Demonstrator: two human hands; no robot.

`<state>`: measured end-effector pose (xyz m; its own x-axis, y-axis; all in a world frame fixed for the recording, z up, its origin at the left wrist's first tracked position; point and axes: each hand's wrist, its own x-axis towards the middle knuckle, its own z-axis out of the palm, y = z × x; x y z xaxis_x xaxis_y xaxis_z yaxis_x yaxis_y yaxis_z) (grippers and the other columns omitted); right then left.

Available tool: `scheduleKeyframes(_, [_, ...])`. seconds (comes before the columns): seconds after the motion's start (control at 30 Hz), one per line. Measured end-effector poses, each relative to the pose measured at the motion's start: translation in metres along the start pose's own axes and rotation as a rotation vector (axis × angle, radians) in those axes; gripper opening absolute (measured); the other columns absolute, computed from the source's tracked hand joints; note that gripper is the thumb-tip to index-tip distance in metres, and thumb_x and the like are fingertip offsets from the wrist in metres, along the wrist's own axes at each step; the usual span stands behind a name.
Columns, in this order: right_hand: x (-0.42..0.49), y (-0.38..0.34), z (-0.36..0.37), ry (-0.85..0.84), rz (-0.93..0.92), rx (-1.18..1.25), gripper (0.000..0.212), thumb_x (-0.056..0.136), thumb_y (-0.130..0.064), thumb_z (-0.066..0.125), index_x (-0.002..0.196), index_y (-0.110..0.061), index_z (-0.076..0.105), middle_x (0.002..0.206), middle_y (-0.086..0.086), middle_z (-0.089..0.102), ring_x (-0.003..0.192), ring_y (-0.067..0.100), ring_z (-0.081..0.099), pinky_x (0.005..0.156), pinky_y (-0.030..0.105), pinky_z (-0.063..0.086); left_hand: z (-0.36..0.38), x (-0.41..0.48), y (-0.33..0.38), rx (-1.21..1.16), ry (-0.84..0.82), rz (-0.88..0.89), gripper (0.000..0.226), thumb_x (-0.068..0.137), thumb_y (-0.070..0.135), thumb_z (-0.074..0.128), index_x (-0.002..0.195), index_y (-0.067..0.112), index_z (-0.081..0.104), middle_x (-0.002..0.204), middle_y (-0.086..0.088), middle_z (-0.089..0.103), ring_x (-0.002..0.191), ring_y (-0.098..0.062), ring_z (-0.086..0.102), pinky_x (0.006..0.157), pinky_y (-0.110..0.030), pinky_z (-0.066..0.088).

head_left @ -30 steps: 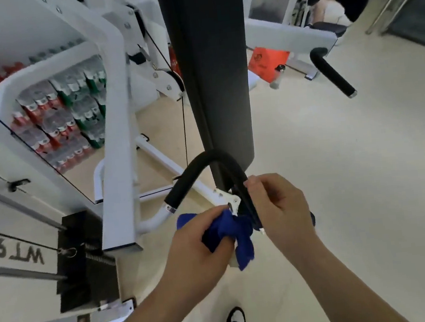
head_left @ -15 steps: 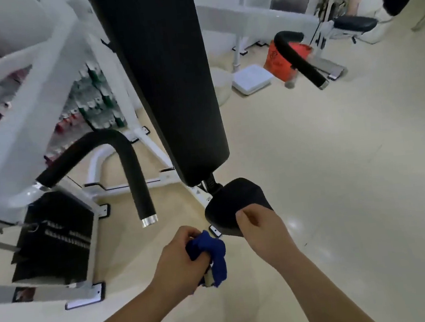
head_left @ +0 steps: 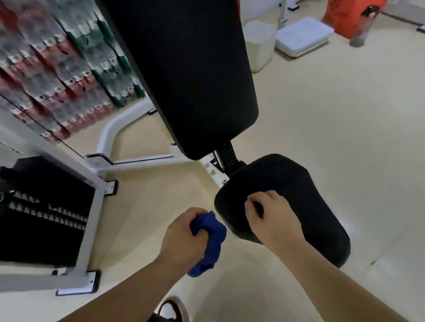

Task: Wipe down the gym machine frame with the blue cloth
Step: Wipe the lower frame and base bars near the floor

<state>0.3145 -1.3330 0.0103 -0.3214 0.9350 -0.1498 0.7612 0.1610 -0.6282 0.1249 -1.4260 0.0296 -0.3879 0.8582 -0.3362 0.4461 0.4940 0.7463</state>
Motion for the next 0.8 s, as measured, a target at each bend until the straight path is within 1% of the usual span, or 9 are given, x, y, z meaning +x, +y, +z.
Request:
scheduleKeyframes(0.13, [0.026, 0.041, 0.072, 0.131, -0.232, -0.36, 0.034, 0.098, -0.052, 0.049, 0.104, -0.026, 0.072, 0.104, -0.002, 0.062, 0.098, 0.022, 0.054, 0.085, 0.039, 0.044, 0.047, 0.064, -0.078, -0.003, 0.082, 0.013, 0.041, 0.082, 0.004, 0.055, 0.098, 0.04, 0.068, 0.09, 0.017, 0.073, 0.088, -0.004, 0.068, 0.084, -0.031, 0.057])
scheduleKeyframes(0.3, [0.02, 0.048, 0.103, 0.235, -0.408, -0.668, 0.034, 0.099, -0.047, 0.044, 0.098, -0.016, 0.056, 0.098, 0.011, 0.05, 0.092, 0.033, 0.045, 0.084, 0.05, 0.038, 0.077, 0.116, -0.132, 0.058, 0.023, 0.089, 0.046, 0.079, 0.003, 0.055, 0.107, 0.037, 0.071, 0.1, 0.02, 0.072, 0.097, -0.003, 0.066, 0.088, -0.03, 0.057])
scheduleKeyframes(0.37, [0.021, 0.051, 0.112, 0.297, -0.498, -0.667, 0.022, 0.097, -0.037, 0.051, 0.096, -0.015, 0.055, 0.098, 0.012, 0.051, 0.092, 0.035, 0.046, 0.084, 0.052, 0.038, 0.077, 0.127, -0.146, 0.1, -0.032, 0.116, 0.043, 0.081, 0.004, 0.057, 0.109, 0.034, 0.072, 0.101, 0.019, 0.073, 0.098, -0.003, 0.066, 0.09, -0.031, 0.057])
scheduleKeyframes(0.43, [0.013, 0.053, 0.13, 0.314, -0.708, -0.559, 0.011, 0.09, -0.025, 0.061, 0.095, -0.015, 0.059, 0.098, 0.011, 0.055, 0.093, 0.035, 0.051, 0.091, 0.052, 0.044, 0.07, 0.137, -0.156, 0.15, -0.045, 0.14, 0.042, 0.081, 0.004, 0.06, 0.112, 0.029, 0.073, 0.105, 0.016, 0.072, 0.101, -0.005, 0.066, 0.094, -0.032, 0.055])
scheduleKeyframes(0.5, [-0.003, 0.063, 0.159, 0.231, -0.885, -0.41, 0.012, 0.09, -0.026, 0.06, 0.091, -0.015, 0.064, 0.097, 0.007, 0.06, 0.093, 0.031, 0.056, 0.097, 0.05, 0.046, 0.063, 0.147, -0.163, 0.204, -0.043, 0.155, 0.042, 0.08, 0.005, 0.063, 0.113, 0.028, 0.073, 0.108, 0.014, 0.072, 0.103, -0.007, 0.066, 0.097, -0.032, 0.053])
scheduleKeyframes(0.53, [-0.008, 0.066, 0.173, 0.158, -0.901, -0.369, 0.015, 0.092, -0.029, 0.058, 0.088, -0.016, 0.065, 0.092, 0.004, 0.06, 0.089, 0.029, 0.055, 0.092, 0.048, 0.048, 0.061, 0.153, -0.167, 0.222, -0.046, 0.151, 0.042, 0.08, 0.005, 0.063, 0.113, 0.029, 0.073, 0.108, 0.014, 0.072, 0.103, -0.007, 0.065, 0.097, -0.031, 0.053])
scheduleKeyframes(0.63, [0.007, 0.092, 0.218, -0.056, -0.779, -0.363, 0.017, 0.093, -0.036, 0.055, 0.088, -0.022, 0.064, 0.085, -0.002, 0.056, 0.081, 0.026, 0.054, 0.073, 0.042, 0.05, 0.061, 0.175, -0.184, 0.269, -0.09, 0.149, 0.042, 0.082, 0.007, 0.06, 0.114, 0.032, 0.072, 0.108, 0.016, 0.071, 0.102, -0.008, 0.065, 0.093, -0.027, 0.052])
scheduleKeyframes(0.73, [0.04, 0.129, 0.249, -0.202, -0.491, -0.388, 0.029, 0.094, -0.049, 0.043, 0.107, -0.033, 0.064, 0.098, -0.012, 0.061, 0.092, 0.015, 0.06, 0.077, 0.036, 0.053, 0.074, 0.198, -0.215, 0.297, -0.167, 0.14, 0.044, 0.082, 0.008, 0.058, 0.118, 0.032, 0.069, 0.11, 0.015, 0.07, 0.102, -0.009, 0.064, 0.091, -0.026, 0.051])
scheduleKeyframes(0.8, [0.062, 0.146, 0.263, -0.238, -0.306, -0.298, 0.035, 0.098, -0.052, 0.037, 0.121, -0.036, 0.059, 0.113, -0.014, 0.062, 0.106, 0.011, 0.062, 0.085, 0.018, 0.049, 0.086, 0.218, -0.235, 0.32, -0.224, 0.151, 0.046, 0.081, 0.009, 0.057, 0.118, 0.034, 0.068, 0.11, 0.016, 0.07, 0.102, -0.009, 0.065, 0.092, -0.029, 0.053])
